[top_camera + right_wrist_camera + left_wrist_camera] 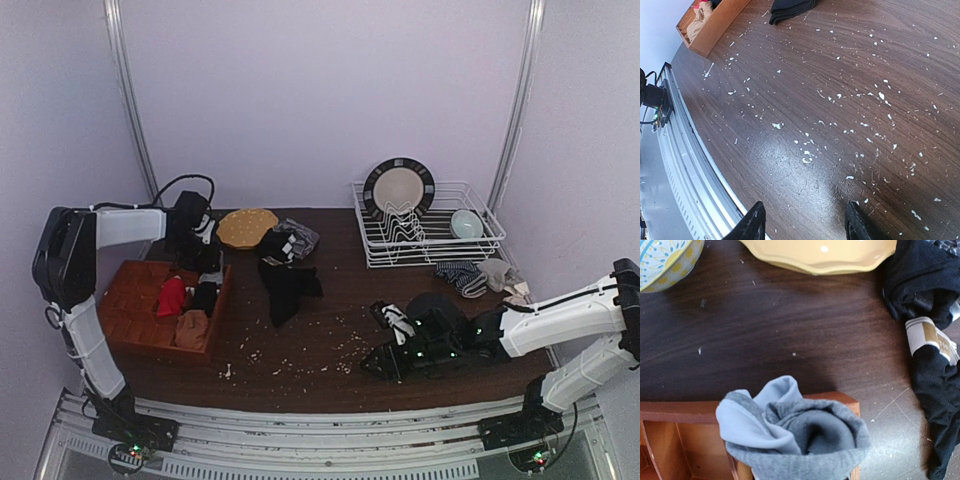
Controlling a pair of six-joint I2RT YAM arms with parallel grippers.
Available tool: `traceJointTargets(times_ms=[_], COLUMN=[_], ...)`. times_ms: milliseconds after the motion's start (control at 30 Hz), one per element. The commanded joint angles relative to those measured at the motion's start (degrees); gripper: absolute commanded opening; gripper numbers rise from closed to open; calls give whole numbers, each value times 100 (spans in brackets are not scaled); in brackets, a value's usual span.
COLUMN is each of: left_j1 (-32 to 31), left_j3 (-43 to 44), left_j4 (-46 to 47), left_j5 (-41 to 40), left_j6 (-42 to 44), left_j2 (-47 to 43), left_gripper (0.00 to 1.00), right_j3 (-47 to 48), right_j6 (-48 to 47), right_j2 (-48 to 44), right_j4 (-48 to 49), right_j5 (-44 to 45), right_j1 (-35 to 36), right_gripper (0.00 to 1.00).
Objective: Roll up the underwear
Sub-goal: Place the underwear in the storage box.
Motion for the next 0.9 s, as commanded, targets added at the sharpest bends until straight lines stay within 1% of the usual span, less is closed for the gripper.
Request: traceJointTargets(times_ms=[0, 100, 167, 300, 533, 733, 833, 867], left_j1=[-134, -132, -139, -169, -371, -433, -442, -450], left_j3=[-398, -479, -438, -391, -289, -203, -66, -31], left_j4=[-1240, -1214, -1294, -1375, -1169, -1189, -1391, -1443], left_j5=[-19, -1, 58, 46, -146, -226, -228, -246], left_j6=[-61, -80, -44, -8, -85, -115, -140, -164], left_j2=[-32, -293, -303, 8, 656, 727, 821, 853], left_gripper=[0, 0, 0, 0, 0, 0, 0, 3], right_j3=[-110, -127, -134, -125, -166, -180, -136, -122], right_j6=[75, 84, 97, 103, 93, 91, 71, 68], right_j2=[-10, 11, 43, 75, 119, 97, 134, 149], right_j4=[70, 84, 111, 167, 160, 133, 133, 133], right_j5=[6, 3, -16, -62, -18, 24, 6, -3], right_j1=[-32, -34, -32, -39, -47, -51, -56, -55], right_gripper=[52, 52, 52, 52, 51, 52, 52, 52])
